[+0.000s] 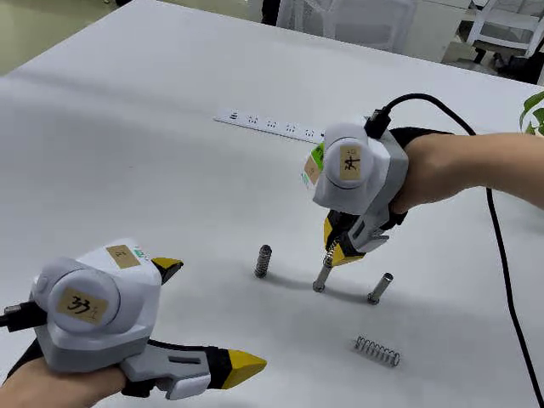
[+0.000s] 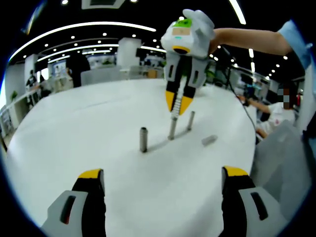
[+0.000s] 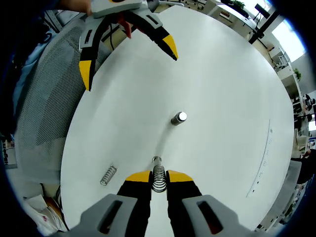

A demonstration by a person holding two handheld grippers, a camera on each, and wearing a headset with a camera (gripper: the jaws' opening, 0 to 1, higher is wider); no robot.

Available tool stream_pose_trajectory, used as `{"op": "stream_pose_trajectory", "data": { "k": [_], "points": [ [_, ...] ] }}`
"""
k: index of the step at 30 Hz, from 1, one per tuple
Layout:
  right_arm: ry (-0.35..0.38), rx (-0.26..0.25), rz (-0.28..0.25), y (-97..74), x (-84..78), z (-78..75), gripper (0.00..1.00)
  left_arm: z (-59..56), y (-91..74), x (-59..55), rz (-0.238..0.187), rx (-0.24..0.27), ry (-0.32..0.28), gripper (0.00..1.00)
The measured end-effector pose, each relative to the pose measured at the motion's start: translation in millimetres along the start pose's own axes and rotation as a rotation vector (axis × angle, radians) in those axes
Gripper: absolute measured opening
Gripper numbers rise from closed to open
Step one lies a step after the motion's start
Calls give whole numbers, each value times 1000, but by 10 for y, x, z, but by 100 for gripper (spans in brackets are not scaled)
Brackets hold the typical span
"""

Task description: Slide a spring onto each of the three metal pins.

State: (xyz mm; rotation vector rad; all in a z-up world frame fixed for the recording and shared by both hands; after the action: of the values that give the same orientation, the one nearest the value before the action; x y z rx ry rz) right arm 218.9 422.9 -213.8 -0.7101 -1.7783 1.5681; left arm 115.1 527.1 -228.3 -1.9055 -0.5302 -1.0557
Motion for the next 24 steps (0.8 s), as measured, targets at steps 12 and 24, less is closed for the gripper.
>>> {"op": "stream_pose_trajectory", "data": {
  "k": [12, 24],
  "points": [
    [-1, 25, 14, 171, -20, 46, 13, -1, 8, -14, 4, 1, -3, 100],
    [34, 34, -1, 359, -26, 47, 13, 27, -29, -44, 11, 7, -11, 99]
  ]
}}
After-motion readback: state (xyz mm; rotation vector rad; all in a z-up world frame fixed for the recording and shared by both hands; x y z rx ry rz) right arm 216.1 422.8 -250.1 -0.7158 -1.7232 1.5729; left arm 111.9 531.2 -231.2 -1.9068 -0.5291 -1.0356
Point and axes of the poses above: the centre of the closed fingertips' face, and the gripper's own axes: y roughly forward along the fingers, z roughly to its left, x roughly out of its top, the point moved 2 cm from there along -y, roughly backward along the fingers, and after that the axes turned 9 degrees about -y, right-handed, at the moved point
